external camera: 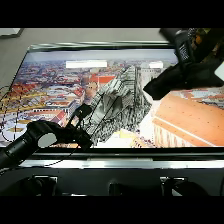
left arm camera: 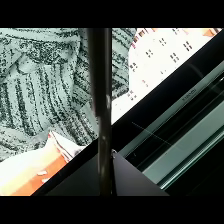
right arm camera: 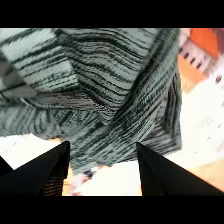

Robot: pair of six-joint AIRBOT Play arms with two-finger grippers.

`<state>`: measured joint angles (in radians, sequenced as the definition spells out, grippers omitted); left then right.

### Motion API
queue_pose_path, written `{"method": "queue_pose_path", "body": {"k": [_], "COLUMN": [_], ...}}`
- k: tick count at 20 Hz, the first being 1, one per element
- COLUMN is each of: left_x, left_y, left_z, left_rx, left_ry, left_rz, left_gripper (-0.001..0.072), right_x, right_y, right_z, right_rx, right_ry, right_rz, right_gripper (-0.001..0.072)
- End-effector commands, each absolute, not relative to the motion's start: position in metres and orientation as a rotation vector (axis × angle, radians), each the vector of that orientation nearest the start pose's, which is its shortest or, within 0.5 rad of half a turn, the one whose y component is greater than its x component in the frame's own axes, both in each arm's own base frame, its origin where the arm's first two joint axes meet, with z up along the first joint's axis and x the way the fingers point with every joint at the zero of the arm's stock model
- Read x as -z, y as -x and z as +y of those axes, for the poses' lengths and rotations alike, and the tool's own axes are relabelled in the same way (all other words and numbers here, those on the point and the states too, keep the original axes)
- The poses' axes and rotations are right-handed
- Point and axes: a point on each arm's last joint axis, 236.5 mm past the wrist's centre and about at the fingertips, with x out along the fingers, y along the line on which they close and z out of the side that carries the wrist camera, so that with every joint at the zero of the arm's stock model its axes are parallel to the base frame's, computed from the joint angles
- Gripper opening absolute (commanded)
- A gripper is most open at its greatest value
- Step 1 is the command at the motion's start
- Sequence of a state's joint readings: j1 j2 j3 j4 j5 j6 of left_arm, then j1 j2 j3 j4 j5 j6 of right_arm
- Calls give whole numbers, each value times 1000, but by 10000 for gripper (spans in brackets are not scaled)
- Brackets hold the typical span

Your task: Fold the clothes and pants, and hang the long-sleeved shirts on hangers.

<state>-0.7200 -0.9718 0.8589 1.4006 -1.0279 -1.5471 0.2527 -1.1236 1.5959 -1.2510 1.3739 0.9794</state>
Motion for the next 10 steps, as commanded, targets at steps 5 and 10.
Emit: {"method": "queue_pose_path", "body": {"k": [5, 10], "left_x": [-20, -19], "left_y": [-226, -226], "left_z": [-244, -243], "left_rx": [747, 747], "left_ry": [-299, -300], "left_rz": [1132, 1133], "left_gripper": [18, 17], "right_x": [-224, -212], "right_y": [-381, -383], "right_z": [256, 282], "right_rx": [-1051, -1070], "right_ry": [1177, 1234], "right_rz": [215, 186], "right_gripper": [505, 535]}}
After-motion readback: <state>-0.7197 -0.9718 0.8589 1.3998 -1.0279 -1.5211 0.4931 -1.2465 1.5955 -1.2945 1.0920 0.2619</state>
